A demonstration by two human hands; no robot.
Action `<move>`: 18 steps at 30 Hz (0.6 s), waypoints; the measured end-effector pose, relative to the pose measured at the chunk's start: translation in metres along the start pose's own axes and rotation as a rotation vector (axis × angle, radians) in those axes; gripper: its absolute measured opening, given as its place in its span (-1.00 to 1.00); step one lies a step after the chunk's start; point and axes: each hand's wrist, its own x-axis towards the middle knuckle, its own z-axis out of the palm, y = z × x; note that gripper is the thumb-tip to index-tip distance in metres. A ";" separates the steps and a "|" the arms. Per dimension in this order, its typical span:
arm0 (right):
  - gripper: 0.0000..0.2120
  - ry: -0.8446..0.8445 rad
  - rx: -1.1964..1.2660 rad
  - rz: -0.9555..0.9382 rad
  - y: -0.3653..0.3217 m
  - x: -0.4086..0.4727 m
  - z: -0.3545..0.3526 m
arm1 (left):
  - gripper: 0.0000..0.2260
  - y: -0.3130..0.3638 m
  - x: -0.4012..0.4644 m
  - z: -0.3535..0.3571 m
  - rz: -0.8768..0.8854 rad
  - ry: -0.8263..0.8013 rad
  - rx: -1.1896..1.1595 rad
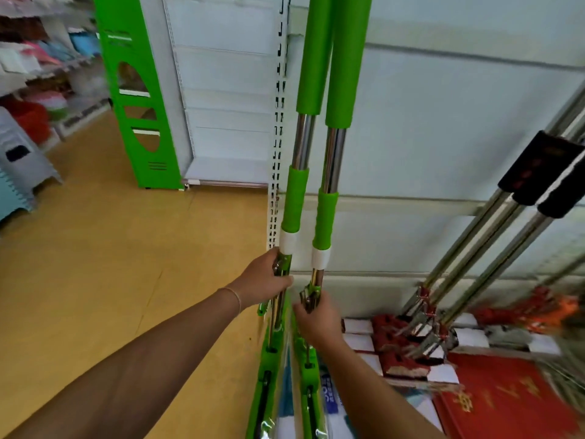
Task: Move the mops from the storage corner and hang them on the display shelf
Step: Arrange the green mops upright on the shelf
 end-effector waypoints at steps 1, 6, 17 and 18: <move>-0.83 0.000 0.013 0.005 0.001 0.000 0.001 | -0.64 -0.001 0.002 0.000 -0.005 -0.003 0.004; -0.81 -0.001 -0.008 -0.011 0.005 0.005 0.002 | -0.77 -0.012 0.009 0.001 -0.059 0.001 -0.076; -0.83 0.016 -0.023 -0.038 0.016 0.011 0.006 | -0.79 -0.020 0.013 0.004 -0.129 -0.055 -0.194; -0.84 0.024 -0.022 -0.039 0.017 0.011 0.005 | -0.80 -0.019 0.013 0.006 -0.129 -0.051 -0.197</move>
